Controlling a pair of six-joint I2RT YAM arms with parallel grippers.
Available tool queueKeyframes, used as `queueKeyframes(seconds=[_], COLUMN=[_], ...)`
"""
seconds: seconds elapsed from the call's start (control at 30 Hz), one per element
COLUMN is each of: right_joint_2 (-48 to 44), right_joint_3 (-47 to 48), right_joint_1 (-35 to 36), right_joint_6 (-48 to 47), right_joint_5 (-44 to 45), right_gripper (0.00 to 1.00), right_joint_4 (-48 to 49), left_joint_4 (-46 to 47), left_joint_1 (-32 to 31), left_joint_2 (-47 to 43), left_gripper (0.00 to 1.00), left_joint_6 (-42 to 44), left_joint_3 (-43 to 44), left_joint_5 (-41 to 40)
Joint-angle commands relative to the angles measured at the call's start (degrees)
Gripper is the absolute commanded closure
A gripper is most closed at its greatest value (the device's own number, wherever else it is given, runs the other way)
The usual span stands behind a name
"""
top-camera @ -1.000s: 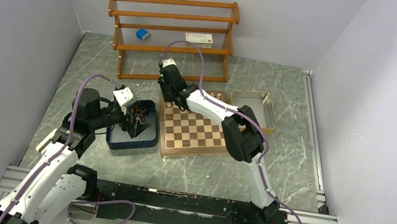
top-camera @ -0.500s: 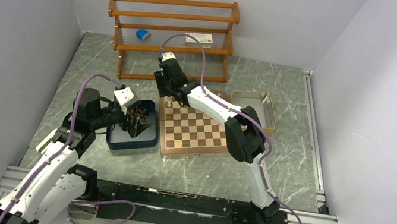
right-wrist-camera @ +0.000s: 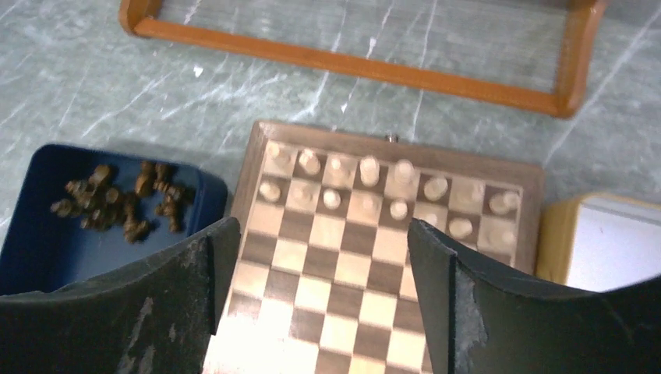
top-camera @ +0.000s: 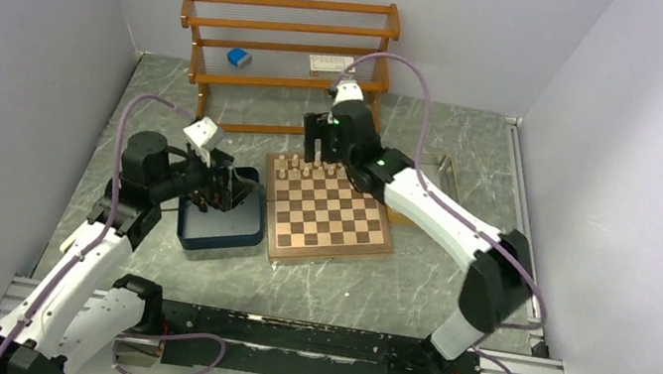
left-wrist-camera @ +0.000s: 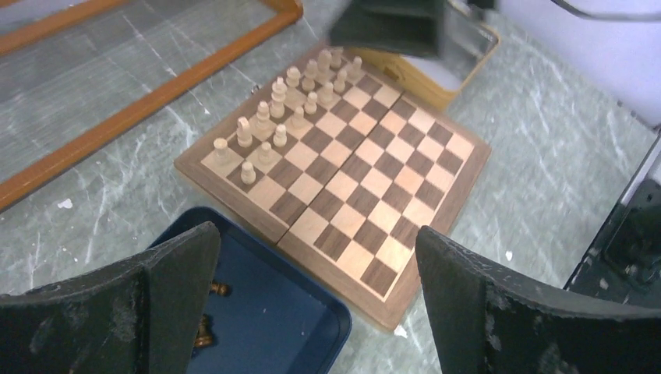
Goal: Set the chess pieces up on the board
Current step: Reset both arms
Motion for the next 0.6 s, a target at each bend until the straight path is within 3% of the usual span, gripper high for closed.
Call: queueKeyframes(seconds=[0.0, 0.03, 0.27, 0.57], right_joint_2=[-10.87, -13.64, -29.65, -36.43], right_joint_3=[-9.6, -11.98, -24.88, -29.43], right_joint_1=[0.11, 0.11, 0.11, 0.12], right_joint_6=[5.24, 6.35, 13.88, 21.41], right_joint_5=[0.29, 0.14, 1.59, 6.87], right_gripper=[0.07, 0.01, 0.0, 0.0], right_joint_4=[0.86, 1.07, -0.44, -6.75], left_joint_4=[-1.25, -1.66, -7.9, -6.57], left_joint_1=[-0.26, -0.28, -0.34, -0.34], left_joint_2=[1.63, 1.98, 3.28, -0.96], left_gripper=[0.0, 0.0, 0.0, 0.0], left_joint_6=[-7.78, -7.81, -9.68, -11.24], left_joint_3=[5.64, 6.4, 11.31, 8.11], left_joint_5=[-1.89, -0.73, 0.02, 1.88])
